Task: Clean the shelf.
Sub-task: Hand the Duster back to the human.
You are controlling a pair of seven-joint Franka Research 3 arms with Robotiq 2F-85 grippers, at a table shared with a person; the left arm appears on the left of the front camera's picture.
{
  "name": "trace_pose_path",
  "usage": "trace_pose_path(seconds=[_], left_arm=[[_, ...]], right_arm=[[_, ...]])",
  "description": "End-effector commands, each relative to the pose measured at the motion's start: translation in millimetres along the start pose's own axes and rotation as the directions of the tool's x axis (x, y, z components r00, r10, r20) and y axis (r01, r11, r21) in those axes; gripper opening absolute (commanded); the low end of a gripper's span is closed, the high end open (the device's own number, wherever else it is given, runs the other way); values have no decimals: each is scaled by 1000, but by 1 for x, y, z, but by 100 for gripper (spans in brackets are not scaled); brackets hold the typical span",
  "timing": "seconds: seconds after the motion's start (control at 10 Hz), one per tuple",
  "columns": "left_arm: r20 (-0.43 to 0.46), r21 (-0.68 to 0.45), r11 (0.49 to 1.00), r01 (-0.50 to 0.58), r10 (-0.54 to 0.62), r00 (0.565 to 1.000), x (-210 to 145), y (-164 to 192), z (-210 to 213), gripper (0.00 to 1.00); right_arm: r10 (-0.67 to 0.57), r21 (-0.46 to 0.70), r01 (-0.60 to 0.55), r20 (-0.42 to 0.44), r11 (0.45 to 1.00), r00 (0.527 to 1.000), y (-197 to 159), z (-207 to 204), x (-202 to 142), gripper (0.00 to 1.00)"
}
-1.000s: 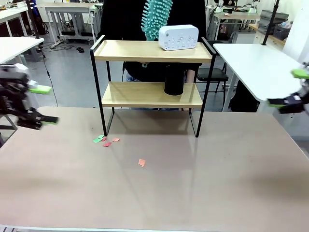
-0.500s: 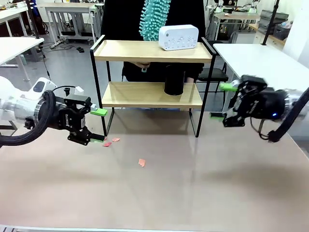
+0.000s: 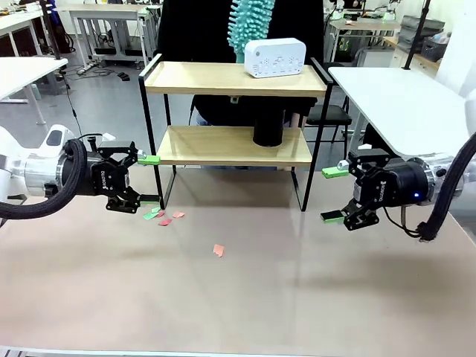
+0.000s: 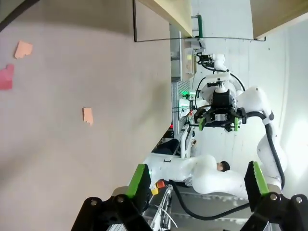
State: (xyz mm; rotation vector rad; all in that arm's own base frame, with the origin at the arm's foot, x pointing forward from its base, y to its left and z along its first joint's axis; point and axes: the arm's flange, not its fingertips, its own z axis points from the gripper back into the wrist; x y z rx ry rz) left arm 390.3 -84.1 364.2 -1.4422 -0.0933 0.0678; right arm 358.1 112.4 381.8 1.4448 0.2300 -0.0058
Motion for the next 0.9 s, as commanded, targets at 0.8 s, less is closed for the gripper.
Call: trace_pose_path(seconds=[0.8], left_arm=[[-39,25,999,22,-21,999,-5,-7,-4,100]], right_arm=[[34,45,-34,15,998,999,6,-3,2,100]])
